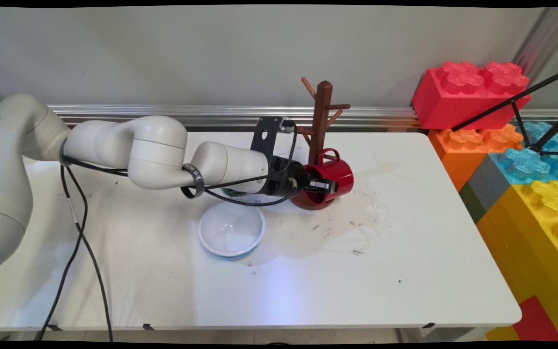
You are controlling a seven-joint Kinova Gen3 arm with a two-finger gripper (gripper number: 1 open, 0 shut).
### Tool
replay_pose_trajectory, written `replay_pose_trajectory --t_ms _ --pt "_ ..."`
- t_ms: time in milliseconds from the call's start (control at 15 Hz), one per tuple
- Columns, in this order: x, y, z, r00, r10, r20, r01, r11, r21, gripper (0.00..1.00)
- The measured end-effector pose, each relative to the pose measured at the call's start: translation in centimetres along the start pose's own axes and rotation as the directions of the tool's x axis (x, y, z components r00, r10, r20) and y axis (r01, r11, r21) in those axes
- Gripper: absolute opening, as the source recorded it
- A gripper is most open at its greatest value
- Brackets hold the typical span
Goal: Place the picked object on the table
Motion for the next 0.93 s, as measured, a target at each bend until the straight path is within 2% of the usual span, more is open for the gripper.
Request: replay_pose_trajectory --t_ms 467,933 --pt "0.7 0.8 -1.0 1.0 -0.013 -0.021 0.012 0.998 -0.058 0.0" --pt "0.0 2.6 -2.4 1.0 -0.015 0.016 0.017 0.993 -0.119 0.0"
